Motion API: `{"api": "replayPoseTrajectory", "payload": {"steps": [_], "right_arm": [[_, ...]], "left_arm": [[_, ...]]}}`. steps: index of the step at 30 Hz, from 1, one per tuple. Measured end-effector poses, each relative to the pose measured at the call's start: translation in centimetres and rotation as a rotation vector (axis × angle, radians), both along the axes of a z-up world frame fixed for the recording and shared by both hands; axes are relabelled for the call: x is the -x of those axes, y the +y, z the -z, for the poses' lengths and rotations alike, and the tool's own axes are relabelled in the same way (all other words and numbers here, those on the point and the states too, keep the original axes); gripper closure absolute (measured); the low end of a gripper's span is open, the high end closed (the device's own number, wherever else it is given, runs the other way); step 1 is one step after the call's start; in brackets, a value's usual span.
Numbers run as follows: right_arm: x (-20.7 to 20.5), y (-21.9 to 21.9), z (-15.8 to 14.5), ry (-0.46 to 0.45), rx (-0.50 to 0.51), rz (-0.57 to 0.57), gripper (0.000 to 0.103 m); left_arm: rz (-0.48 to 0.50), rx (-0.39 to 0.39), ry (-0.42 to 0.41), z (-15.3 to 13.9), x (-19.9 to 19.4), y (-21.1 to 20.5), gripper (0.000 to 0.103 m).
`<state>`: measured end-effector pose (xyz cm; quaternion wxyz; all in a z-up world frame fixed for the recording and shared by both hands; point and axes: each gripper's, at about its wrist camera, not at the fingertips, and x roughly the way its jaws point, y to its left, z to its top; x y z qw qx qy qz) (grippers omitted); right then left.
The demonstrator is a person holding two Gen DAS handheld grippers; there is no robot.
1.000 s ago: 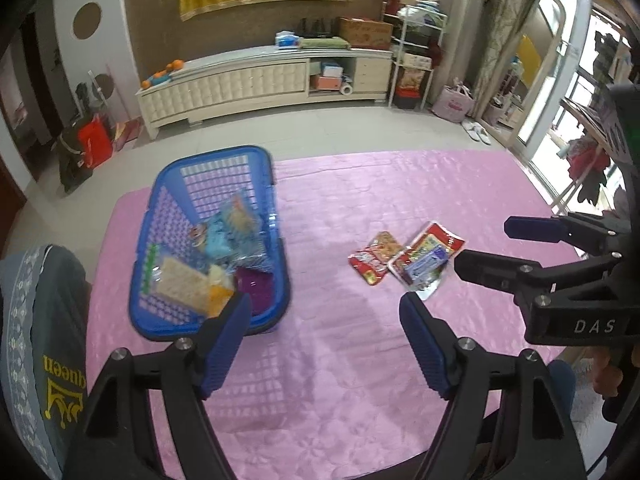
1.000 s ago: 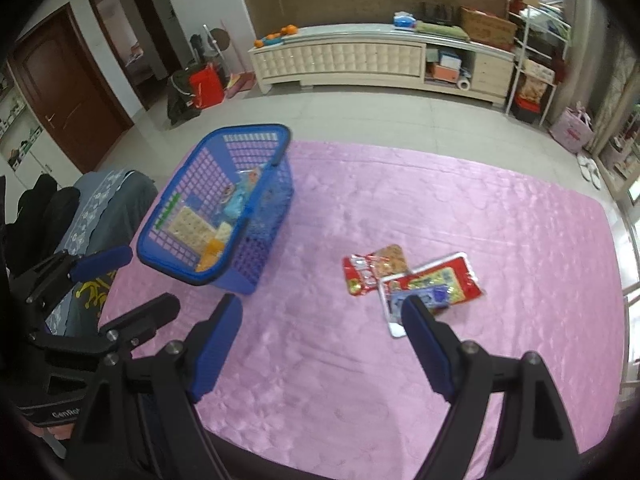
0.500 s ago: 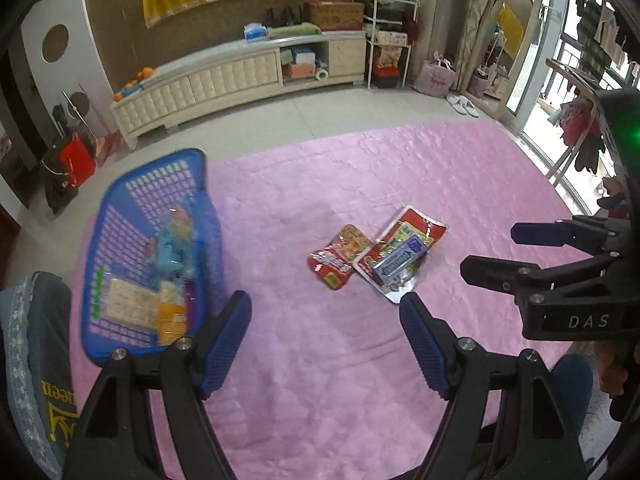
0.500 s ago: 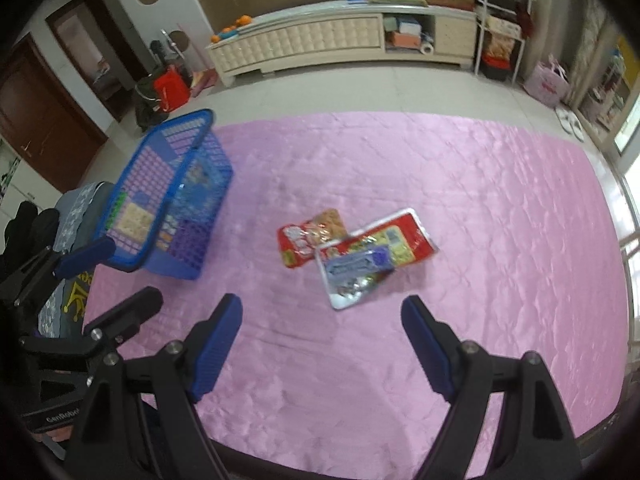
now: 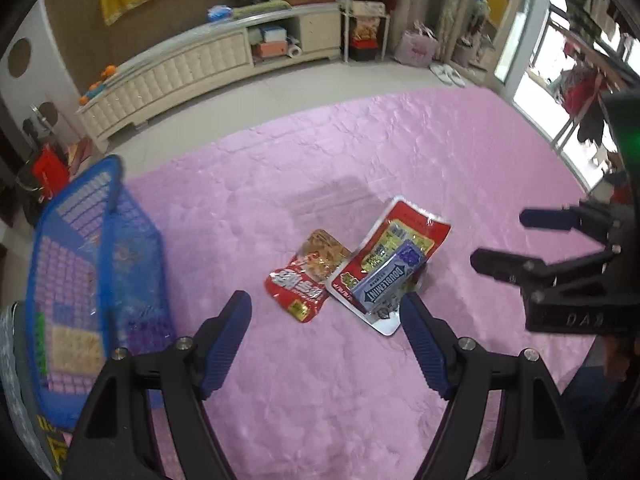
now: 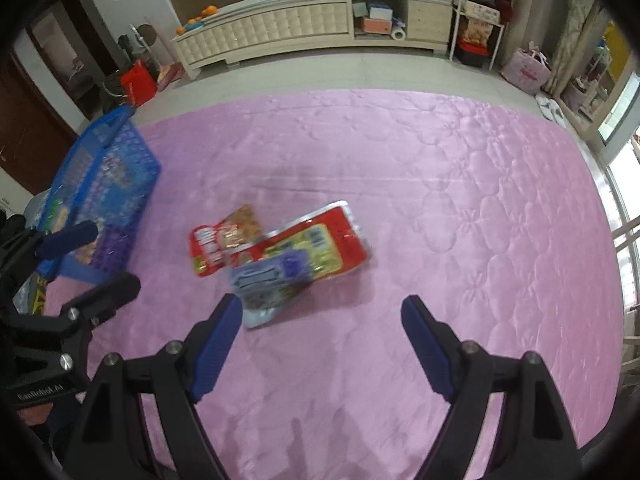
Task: Organize snacks
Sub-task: 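Move both tools back toward the red packets on the table, then grasp the purple Doublemint gum pack with the left tool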
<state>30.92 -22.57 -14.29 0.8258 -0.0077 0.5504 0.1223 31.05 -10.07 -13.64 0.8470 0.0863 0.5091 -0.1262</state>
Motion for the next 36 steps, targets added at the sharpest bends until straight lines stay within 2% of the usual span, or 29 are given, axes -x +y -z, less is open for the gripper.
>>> {"api": "replayPoseTrajectory", "payload": {"steps": [6, 8, 11, 14, 16, 17, 19, 21, 22, 29, 32, 36], "right_arm": [[-1.9, -1.7, 2.8, 0.000, -0.020, 0.035, 0.018], [-1.9, -2.1, 3.8, 0.017, 0.023, 0.054, 0.018], [-1.9, -2.5, 3.7, 0.010, 0.031, 0.055, 0.018], [-1.9, -3.1, 3.9, 0.022, -0.018, 0.065, 0.018], [-2.1, -3.5, 4.4, 0.040, -0.012, 0.082, 0.018], [-2.2, -3.8, 4.6, 0.046, -0.004, 0.094, 0.018], [-2.3, -4.1, 4.8, 0.052, -0.005, 0.106, 0.018], [-2.2, -4.4, 4.7, 0.050, -0.006, 0.106, 0.018], [-2.1, -4.5, 4.6, 0.046, -0.004, 0.106, 0.018], [-1.8, -5.2, 4.2, 0.042, -0.024, 0.115, 0.018], [-2.1, -4.8, 4.4, 0.042, -0.021, 0.104, 0.018], [-2.4, -4.3, 4.6, 0.048, -0.023, 0.098, 0.018]], "left_arm": [[0.082, -0.064, 0.041, 3.6, -2.0, -2.3, 0.028], [0.138, -0.078, 0.040, 4.4, -2.3, -3.3, 0.028], [0.196, -0.109, 0.039, 5.4, -2.7, -4.4, 0.028], [0.227, -0.103, 0.056, 6.3, -3.4, -5.1, 0.028], [0.265, -0.090, 0.080, 6.8, -3.7, -5.6, 0.029], [0.284, -0.098, 0.082, 7.2, -3.8, -6.0, 0.032], [0.304, -0.115, 0.088, 7.7, -4.0, -6.3, 0.047], [0.319, -0.093, 0.124, 8.3, -4.2, -6.4, 0.066], [0.319, -0.086, 0.131, 8.4, -4.2, -6.5, 0.070], [0.341, -0.121, 0.148, 9.3, -4.2, -7.5, 0.074], [0.331, -0.115, 0.182, 9.9, -4.4, -7.4, 0.074], [0.307, -0.089, 0.180, 10.2, -4.1, -7.5, 0.075]]}}
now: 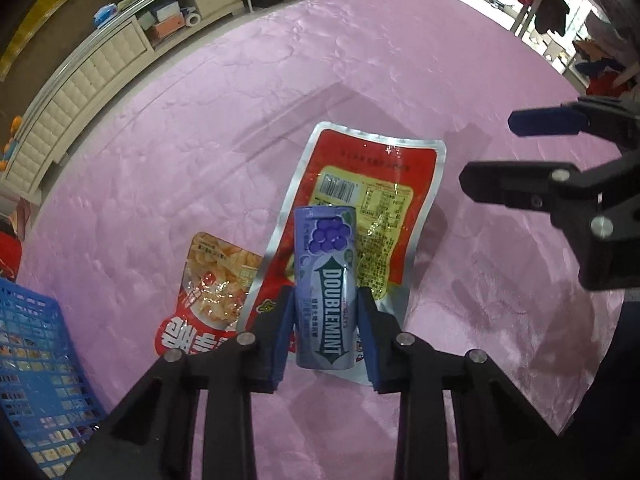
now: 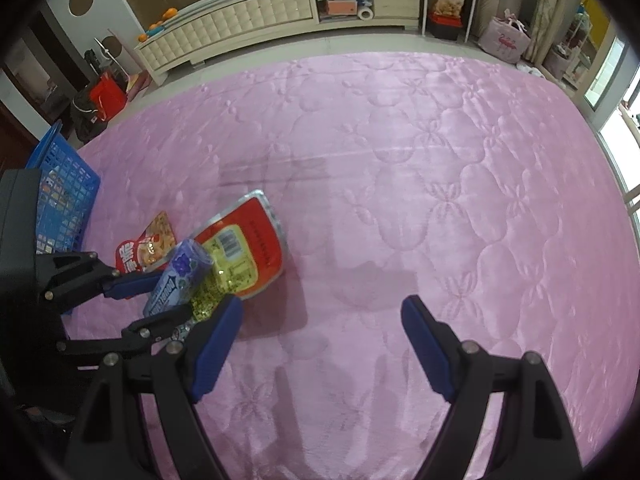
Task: Organize snacks
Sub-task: 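Grasp the purple Doublemint gum pack with the left tool, then grasp the large red-and-yellow snack bag with the right tool while the left tool holds the gum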
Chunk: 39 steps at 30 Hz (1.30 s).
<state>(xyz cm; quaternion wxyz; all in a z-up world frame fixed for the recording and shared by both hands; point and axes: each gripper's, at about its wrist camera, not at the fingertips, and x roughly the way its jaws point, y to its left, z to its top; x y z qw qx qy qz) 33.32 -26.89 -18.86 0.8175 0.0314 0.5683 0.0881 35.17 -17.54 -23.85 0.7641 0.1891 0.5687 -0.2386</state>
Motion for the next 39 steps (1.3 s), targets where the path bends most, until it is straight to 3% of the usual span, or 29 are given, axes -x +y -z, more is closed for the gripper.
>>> {"api": "replayPoseTrajectory", "payload": {"steps": [5, 11, 14, 20, 25, 31, 35, 39], "right_arm": [[-0.3, 0.2, 0.4, 0.021, -0.033, 0.012, 0.018], [-0.2, 1.5, 0.8, 0.055, -0.139, 0.027, 0.018], [-0.5, 2.9, 0.4, 0.058, -0.086, -0.007, 0.018], [0.0, 5.8, -1.2, 0.011, 0.115, -0.242, 0.018], [0.1, 6.9, -2.5, -0.033, 0.186, -0.430, 0.018], [2.6, 9.5, -1.9, -0.213, 0.454, -0.874, 0.018], [2.7, 11.4, 0.3, -0.188, 0.554, -1.048, 0.018], [1.7, 12.4, 2.0, -0.141, 0.559, -1.151, 0.018]], "left_arm": [[-0.051, 0.017, -0.034, -0.1, 0.6, 0.7, 0.075], [-0.165, 0.073, -0.083, -2.8, 2.1, 4.6, 0.075], [-0.215, 0.061, -0.101, -4.0, 2.7, 6.8, 0.075], [-0.250, 0.084, -0.137, -5.4, 4.8, 9.4, 0.075], [-0.311, 0.127, -0.128, -6.0, 5.7, 11.1, 0.075], [-0.391, 0.176, -0.129, -5.5, 7.5, 11.3, 0.075], [-0.468, 0.233, -0.110, -4.7, 8.6, 11.1, 0.075], [-0.491, 0.209, -0.132, -3.4, 9.0, 10.4, 0.075]]}}
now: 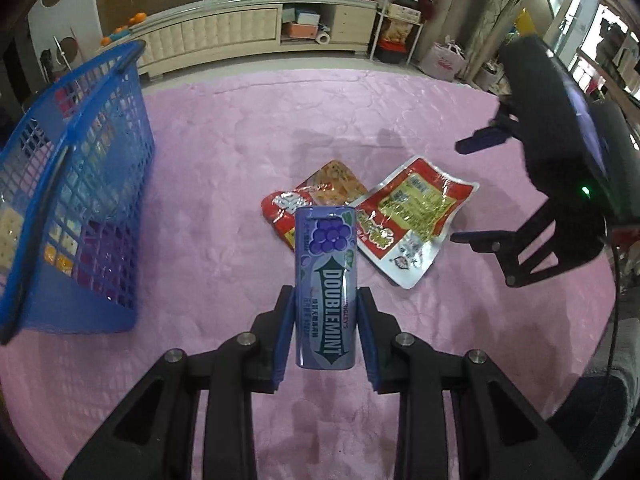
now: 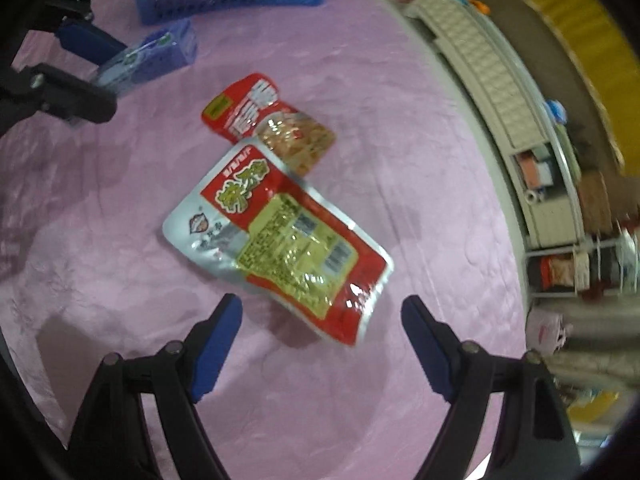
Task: Organize snacks
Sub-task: 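Grasp the large red-and-yellow snack bag with the right tool while the left tool holds the gum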
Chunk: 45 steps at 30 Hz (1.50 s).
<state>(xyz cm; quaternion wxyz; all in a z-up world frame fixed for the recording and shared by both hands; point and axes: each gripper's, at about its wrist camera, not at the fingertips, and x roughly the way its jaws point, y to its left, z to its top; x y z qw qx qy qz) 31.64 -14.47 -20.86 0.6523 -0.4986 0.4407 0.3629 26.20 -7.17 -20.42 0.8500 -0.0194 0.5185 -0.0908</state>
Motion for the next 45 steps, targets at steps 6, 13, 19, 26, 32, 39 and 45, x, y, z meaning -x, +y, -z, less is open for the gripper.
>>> {"api": "replayPoseTrajectory", "payload": {"steps": [6, 13, 19, 26, 32, 39, 45], "right_arm": [[-0.9, 2.3, 1.3, 0.019, 0.083, -0.199, 0.018], [-3.0, 4.5, 2.1, 0.155, 0.103, -0.300, 0.014], [-6.9, 3.0, 2.2, 0.331, -0.012, -0.111, 0.031], [-4.6, 2.1, 1.9, 0.328, -0.103, -0.031, 0.039], [-5.3, 2.0, 2.0, 0.378, -0.187, 0.115, 0.038], [-5.6, 5.3, 2.7, 0.352, -0.098, 0.171, 0.039], [-6.6, 4.5, 2.6, 0.328, -0.175, 0.319, 0.046]], "left_arm": [[-0.013, 0.012, 0.036, 1.3, -0.9, 0.0, 0.075], [-0.012, -0.009, 0.039, 1.7, -2.2, -0.2, 0.075], [-0.016, -0.012, 0.050, 2.3, -2.7, 0.0, 0.075], [-0.036, -0.004, 0.058, 2.8, -2.3, 0.6, 0.075], [-0.048, -0.020, 0.057, 2.7, -1.5, 0.9, 0.075], [-0.071, -0.003, 0.059, 3.0, -0.8, 1.4, 0.075], [-0.081, 0.026, 0.077, 4.8, -2.0, 2.2, 0.075]]}}
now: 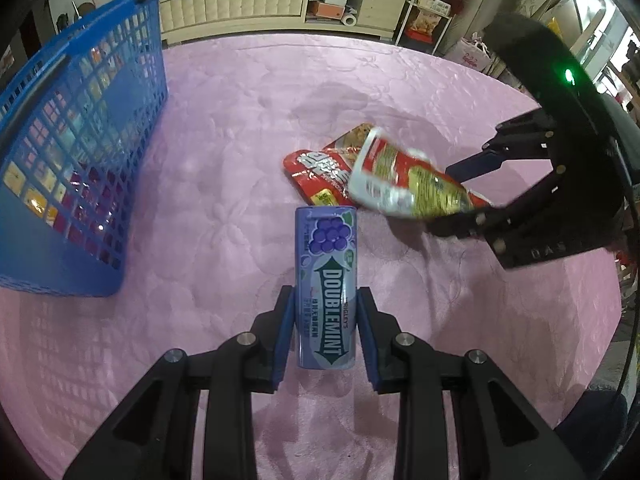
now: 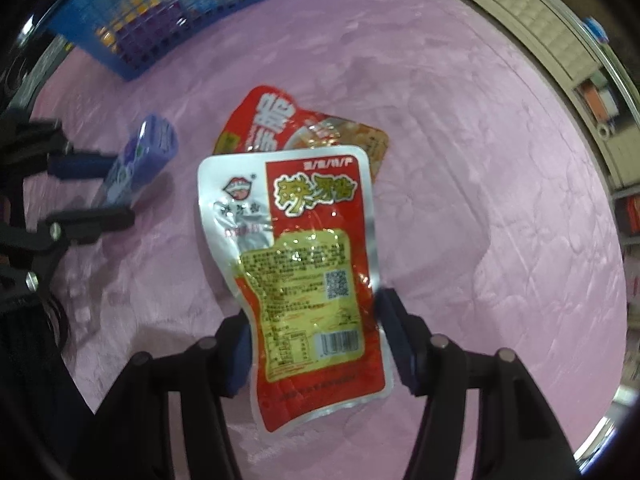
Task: Organize snacks
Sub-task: 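Grasp the large red-and-yellow snack bag with the right tool while the left tool holds the gum, then carry the gum and snack bag over the blue basket and open both tools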
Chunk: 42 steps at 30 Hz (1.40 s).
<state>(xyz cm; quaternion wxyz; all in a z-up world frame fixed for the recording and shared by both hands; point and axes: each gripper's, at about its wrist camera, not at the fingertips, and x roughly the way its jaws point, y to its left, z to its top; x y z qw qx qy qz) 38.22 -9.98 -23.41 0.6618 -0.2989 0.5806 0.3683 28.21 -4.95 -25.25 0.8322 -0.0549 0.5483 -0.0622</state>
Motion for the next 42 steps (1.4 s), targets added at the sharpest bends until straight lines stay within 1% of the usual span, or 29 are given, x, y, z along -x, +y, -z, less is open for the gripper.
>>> {"api": "replayPoseTrajectory", "payload": {"steps": [1, 2, 6, 8, 10, 11, 12, 13, 14, 15, 16, 18, 20, 22, 26, 27, 28, 32, 35, 38, 42], "right_arm": [[0.2, -0.3, -0.2, -0.006, -0.011, 0.038, 0.048], [0.1, -0.3, -0.2, -0.017, -0.020, 0.070, 0.049], [1.4, -0.1, -0.4, -0.045, -0.050, 0.150, 0.055], [2.3, -0.5, -0.5, -0.035, -0.095, 0.208, 0.058], [2.9, -0.9, -0.9, -0.015, -0.120, 0.240, 0.062], [3.2, -1.2, -1.0, -0.023, -0.133, 0.259, 0.063], [4.0, -1.3, -0.7, -0.001, -0.138, 0.271, 0.064], [4.1, -1.7, -0.8, -0.020, -0.144, 0.282, 0.064], [4.6, -1.8, -1.2, -0.017, -0.163, 0.303, 0.064], [5.4, -2.1, -1.5, 0.005, -0.186, 0.315, 0.064], [6.0, -2.2, -2.0, -0.030, -0.196, 0.325, 0.064], [7.2, -2.1, -3.1, -0.022, -0.229, 0.338, 0.064], [8.5, -1.8, -4.2, -0.059, -0.227, 0.338, 0.064], [10.1, -1.7, -6.3, -0.080, -0.252, 0.343, 0.063], [11.7, -1.3, -10.0, -0.136, -0.288, 0.348, 0.063], [11.4, -0.7, -10.0, -0.149, -0.292, 0.347, 0.062], [11.7, -0.8, -10.8, -0.163, -0.300, 0.344, 0.062], [13.4, -0.3, -13.8, -0.213, -0.338, 0.327, 0.061], [14.4, 0.9, -16.1, -0.255, -0.369, 0.318, 0.060], [14.4, 1.4, -17.3, -0.279, -0.403, 0.325, 0.058], [14.3, 3.3, -18.3, -0.271, -0.438, 0.325, 0.058]], "left_arm": [[-0.001, 0.004, 0.002, 0.1, -0.1, 0.0, 0.075], [-0.002, 0.010, 0.003, 0.3, 0.0, 0.1, 0.075], [0.001, 0.014, -0.009, 0.0, 0.0, 0.7, 0.075], [-0.001, 0.015, -0.020, -0.5, 0.3, 0.9, 0.075], [0.004, 0.017, -0.033, -1.1, 0.8, 1.2, 0.075], [0.005, 0.012, -0.041, -1.5, 1.2, 1.3, 0.075], [0.008, 0.009, -0.047, -1.9, 1.5, 1.3, 0.075], [0.012, 0.003, -0.054, -2.3, 1.8, 1.3, 0.075], [0.020, -0.005, -0.060, -2.6, 2.2, 1.2, 0.075], [0.029, -0.017, -0.068, -3.1, 2.6, 1.2, 0.075], [0.031, -0.021, -0.075, -3.4, 3.0, 1.4, 0.075], [0.024, -0.013, -0.087, -4.5, 3.9, 1.7, 0.075], [0.020, -0.002, -0.106, -5.7, 4.8, 2.1, 0.075], [0.022, 0.000, -0.130, -6.9, 5.7, 2.3, 0.075], [0.020, -0.003, -0.187, -9.6, 7.1, 2.9, 0.075], [0.019, 0.003, -0.200, -10.3, 7.4, 3.2, 0.075], [0.018, 0.007, -0.209, -10.9, 7.7, 3.4, 0.075], [0.008, 0.003, -0.251, -13.3, 8.6, 5.0, 0.075], [-0.004, 0.006, -0.276, -14.8, 9.1, 6.8, 0.075], [-0.015, 0.010, -0.294, -15.8, 9.3, 8.3, 0.075], [-0.041, 0.001, -0.323, -17.5, 9.3, 11.1, 0.075]]}}
